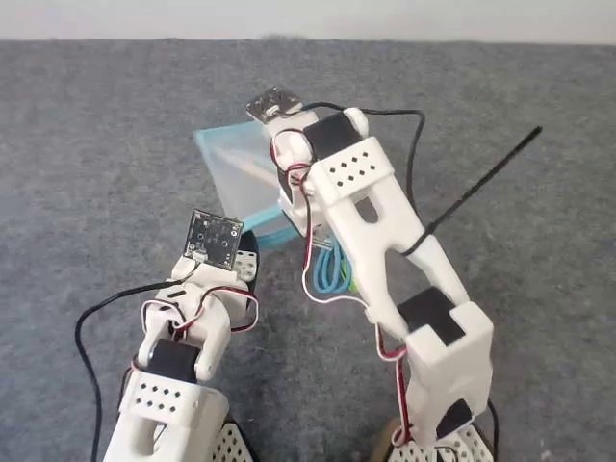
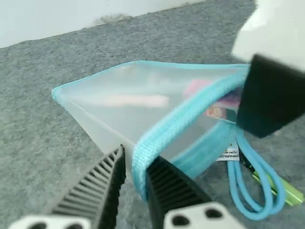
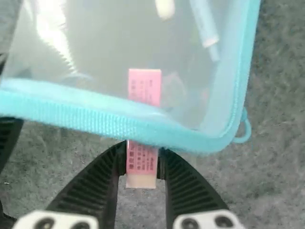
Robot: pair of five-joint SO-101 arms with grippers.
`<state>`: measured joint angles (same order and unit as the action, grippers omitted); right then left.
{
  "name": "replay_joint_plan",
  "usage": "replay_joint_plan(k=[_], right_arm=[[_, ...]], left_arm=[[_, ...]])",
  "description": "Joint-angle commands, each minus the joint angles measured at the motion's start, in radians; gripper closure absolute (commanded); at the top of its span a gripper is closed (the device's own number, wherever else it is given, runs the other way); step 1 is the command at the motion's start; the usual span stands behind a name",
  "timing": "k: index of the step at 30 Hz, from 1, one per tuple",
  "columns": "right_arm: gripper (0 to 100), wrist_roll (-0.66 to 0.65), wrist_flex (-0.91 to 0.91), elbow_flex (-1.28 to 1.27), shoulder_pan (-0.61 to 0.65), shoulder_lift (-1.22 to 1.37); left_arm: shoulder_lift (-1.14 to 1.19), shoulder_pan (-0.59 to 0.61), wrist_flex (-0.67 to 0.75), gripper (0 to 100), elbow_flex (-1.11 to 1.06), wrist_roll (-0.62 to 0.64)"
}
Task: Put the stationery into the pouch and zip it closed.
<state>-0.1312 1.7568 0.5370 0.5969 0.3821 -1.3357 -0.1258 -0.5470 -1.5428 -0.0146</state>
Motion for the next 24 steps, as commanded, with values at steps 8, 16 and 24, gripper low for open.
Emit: replay_joint_plan(k=[8,16,24], right_arm=[[81.7,0.009,-0.015,0.084,0.012,-0.008],[81.9,-0.066,-0.002,0.100,0.074,-0.168],[82.1,-0.138,0.025,0.091,0.021,-0.432]], left_arm=[[-0.020,-0.040,0.029,99,0.019,-0.014],[-0.020,-0.037,0.029,99,0.019,-0.014],[-0.023,0.052,0.035,99,0.027,-0.009]])
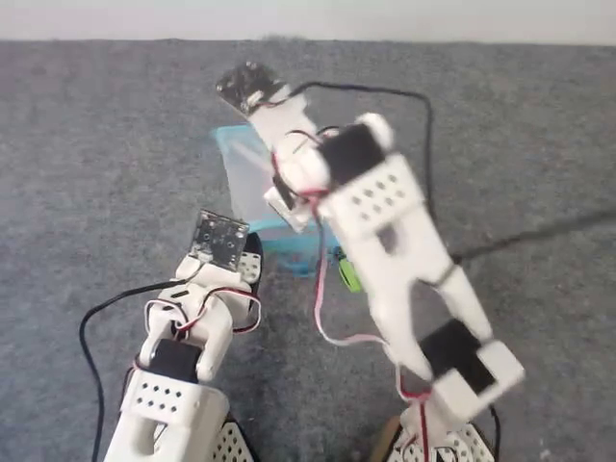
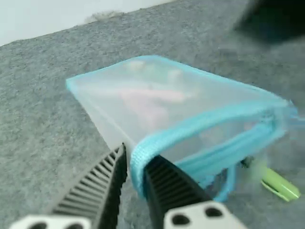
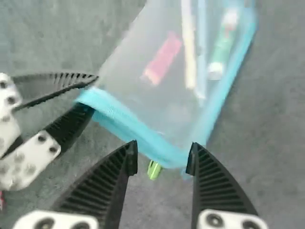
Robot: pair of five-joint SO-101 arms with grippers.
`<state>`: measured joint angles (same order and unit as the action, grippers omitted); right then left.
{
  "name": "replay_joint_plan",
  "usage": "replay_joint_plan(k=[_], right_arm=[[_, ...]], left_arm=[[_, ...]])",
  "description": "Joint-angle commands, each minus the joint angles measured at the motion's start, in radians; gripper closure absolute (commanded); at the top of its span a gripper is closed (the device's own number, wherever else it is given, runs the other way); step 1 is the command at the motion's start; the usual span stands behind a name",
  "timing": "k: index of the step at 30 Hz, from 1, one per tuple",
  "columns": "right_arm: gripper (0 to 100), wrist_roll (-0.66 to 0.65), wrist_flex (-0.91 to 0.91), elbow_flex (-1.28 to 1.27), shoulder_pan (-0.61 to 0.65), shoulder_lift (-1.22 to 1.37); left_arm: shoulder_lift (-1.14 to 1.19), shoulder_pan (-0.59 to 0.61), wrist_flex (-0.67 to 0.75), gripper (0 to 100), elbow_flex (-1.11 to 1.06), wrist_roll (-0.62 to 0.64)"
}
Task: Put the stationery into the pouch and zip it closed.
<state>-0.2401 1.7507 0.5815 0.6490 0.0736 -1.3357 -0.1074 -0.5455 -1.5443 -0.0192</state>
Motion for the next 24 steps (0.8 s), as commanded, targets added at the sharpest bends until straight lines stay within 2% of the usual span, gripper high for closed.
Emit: replay_joint_plan(k=[1,7,12,18,24], right_arm=[[82.1,-0.032,0.039,0.034,-0.041,-0.140],[82.1,-0.035,0.021,-0.224,-0.119,-0.206],[82.1,-0.035,-0.139,-0.540,-0.163,-0.248],[82.1,-0.026,-0.400,-0.882,-0.162,-0.236],[82.1,-0.026,-0.512,-0.996,-0.119,-0.151]], left_arm=[[-0.025,0.046,0.034,99,0.028,-0.003],[-0.023,0.160,0.034,99,0.053,-0.002],[-0.021,0.299,0.034,99,0.084,0.074],[-0.021,0.322,0.034,99,0.088,0.074],[-0.021,0.319,0.034,99,0.088,0.072]])
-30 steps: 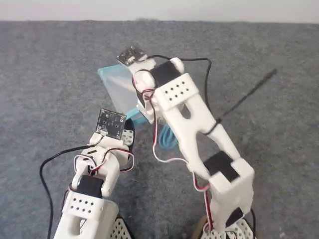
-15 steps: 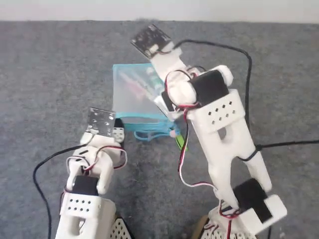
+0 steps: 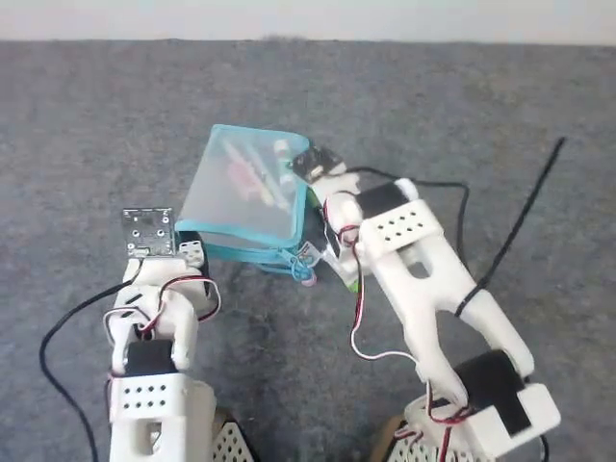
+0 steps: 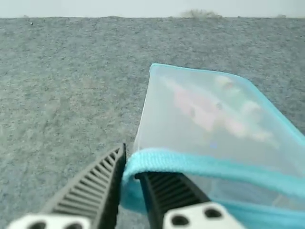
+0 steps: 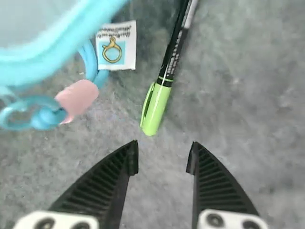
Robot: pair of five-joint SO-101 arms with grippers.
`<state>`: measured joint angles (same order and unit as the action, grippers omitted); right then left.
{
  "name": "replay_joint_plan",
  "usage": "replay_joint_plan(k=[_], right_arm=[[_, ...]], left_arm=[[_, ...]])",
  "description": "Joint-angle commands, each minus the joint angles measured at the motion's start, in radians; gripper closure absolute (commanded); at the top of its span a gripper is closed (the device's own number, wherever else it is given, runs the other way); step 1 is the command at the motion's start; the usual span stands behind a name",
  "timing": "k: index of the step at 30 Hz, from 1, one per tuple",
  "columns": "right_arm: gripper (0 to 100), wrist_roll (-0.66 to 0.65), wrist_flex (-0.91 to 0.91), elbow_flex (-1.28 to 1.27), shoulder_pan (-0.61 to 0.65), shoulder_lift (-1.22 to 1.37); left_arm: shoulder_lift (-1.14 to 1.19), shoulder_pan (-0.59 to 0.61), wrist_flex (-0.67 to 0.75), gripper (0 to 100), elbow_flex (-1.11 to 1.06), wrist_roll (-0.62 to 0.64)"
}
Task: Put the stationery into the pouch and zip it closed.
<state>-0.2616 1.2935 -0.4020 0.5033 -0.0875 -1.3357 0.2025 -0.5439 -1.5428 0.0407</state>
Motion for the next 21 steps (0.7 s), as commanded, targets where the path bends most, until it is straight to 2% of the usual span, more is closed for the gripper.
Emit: replay_joint_plan(k=[1,11,18,21], right_arm=[[82.1,-0.005,-0.070,-0.015,0.031,0.027],[82.1,-0.006,-0.182,-0.014,0.030,0.186],[82.4,-0.008,-0.194,-0.012,0.012,0.226],[89.8,-0.009,-0.194,-0.002,-0.018,0.242]], left_arm=[[-0.021,0.009,0.032,99,0.087,0.012],[-0.023,0.008,0.032,99,0.087,0.011],[-0.028,0.006,0.029,99,0.084,-0.018],[-0.028,0.005,0.029,99,0.084,-0.018]])
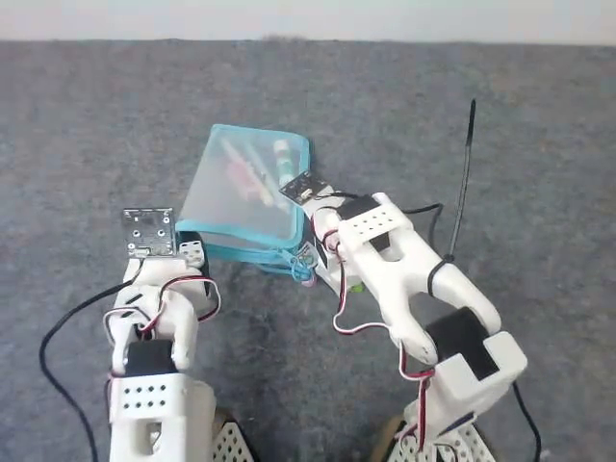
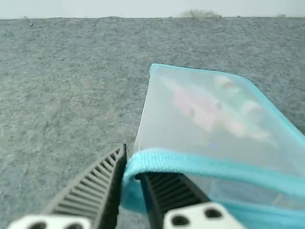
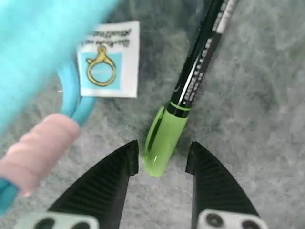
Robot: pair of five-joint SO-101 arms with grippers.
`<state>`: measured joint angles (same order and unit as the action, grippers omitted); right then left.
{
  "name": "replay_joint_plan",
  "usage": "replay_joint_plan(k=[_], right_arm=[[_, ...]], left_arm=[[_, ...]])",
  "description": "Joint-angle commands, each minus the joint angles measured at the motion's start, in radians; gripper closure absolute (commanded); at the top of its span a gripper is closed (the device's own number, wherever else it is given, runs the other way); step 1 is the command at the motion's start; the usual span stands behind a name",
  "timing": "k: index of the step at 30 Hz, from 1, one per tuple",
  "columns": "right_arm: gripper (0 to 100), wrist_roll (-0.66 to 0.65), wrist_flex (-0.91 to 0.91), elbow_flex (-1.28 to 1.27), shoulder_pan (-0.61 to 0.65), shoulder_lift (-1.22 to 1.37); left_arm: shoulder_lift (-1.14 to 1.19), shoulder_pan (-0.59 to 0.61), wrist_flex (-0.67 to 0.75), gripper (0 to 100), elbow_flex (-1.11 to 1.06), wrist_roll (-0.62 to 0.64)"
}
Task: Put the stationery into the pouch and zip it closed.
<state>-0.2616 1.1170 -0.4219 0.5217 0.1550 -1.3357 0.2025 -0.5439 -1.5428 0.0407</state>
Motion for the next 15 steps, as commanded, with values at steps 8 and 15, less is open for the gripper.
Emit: replay_joint_plan(k=[8,15], right_arm=[[99.1,-0.006,-0.007,0.063,-0.124,0.059],[99.1,-0.005,0.122,0.054,-0.245,-0.077]], left_arm=[[-0.026,0.005,0.028,99,0.081,-0.020],[-0.021,0.005,0.028,99,0.079,-0.020]])
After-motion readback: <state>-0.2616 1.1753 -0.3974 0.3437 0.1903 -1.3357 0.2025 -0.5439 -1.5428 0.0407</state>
